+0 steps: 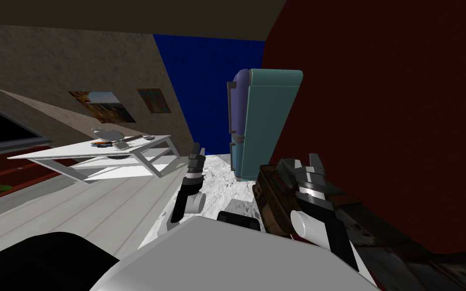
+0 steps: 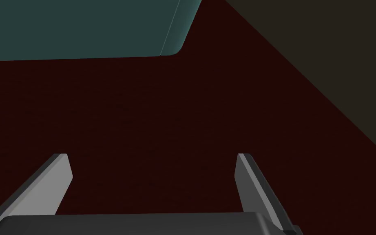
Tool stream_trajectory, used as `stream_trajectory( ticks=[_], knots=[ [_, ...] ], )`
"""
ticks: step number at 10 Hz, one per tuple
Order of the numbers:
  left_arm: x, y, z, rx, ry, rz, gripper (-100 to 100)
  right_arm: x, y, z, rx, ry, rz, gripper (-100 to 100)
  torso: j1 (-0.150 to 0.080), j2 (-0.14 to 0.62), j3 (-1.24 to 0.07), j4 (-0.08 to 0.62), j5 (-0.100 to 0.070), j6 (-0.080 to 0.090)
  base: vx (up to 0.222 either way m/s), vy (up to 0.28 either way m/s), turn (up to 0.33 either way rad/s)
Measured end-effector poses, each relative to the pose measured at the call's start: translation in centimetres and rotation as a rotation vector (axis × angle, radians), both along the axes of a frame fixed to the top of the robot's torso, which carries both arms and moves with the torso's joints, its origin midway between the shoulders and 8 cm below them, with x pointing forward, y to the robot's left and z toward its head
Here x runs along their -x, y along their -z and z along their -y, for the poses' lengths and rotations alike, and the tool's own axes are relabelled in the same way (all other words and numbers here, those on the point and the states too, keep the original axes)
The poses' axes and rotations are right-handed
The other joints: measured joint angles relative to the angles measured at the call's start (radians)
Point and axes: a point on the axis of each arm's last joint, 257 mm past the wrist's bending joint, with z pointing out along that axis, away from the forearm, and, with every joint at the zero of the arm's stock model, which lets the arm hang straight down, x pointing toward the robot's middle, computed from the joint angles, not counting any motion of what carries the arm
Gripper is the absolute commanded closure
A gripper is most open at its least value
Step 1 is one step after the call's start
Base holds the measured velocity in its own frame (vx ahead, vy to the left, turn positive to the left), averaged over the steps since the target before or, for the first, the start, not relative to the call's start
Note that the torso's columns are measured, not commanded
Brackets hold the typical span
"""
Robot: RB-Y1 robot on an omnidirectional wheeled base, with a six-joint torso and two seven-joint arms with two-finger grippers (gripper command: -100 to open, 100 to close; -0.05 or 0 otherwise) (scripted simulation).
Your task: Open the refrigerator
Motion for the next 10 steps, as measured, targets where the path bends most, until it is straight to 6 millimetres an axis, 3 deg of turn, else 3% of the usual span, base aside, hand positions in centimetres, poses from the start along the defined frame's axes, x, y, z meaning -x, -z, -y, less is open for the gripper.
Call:
stream_trajectory(
  ticks=[2,9,10],
  knots=[
    [0.00,0.00,0.00,0.000,0.000,0.000,0,0.00,0.00,0.00,0.000,0.000,0.000,0,0.000,0.104,-0.209,0.105,0.000,0.000,0.000,0.000,0.000],
    [0.01,-0.02,0.00,0.000,0.000,0.000,0,0.01,-0.02,0.00,0.000,0.000,0.000,0,0.000,0.618,-1.234,0.617,0.000,0.000,0.000,0.000,0.000],
    [0.01,-0.02,0.00,0.000,0.000,0.000,0,0.01,-0.02,0.00,0.000,0.000,0.000,-100,0.000,0.691,-1.382,0.691,0.000,0.000,0.014,0.008,0.000]
  ],
)
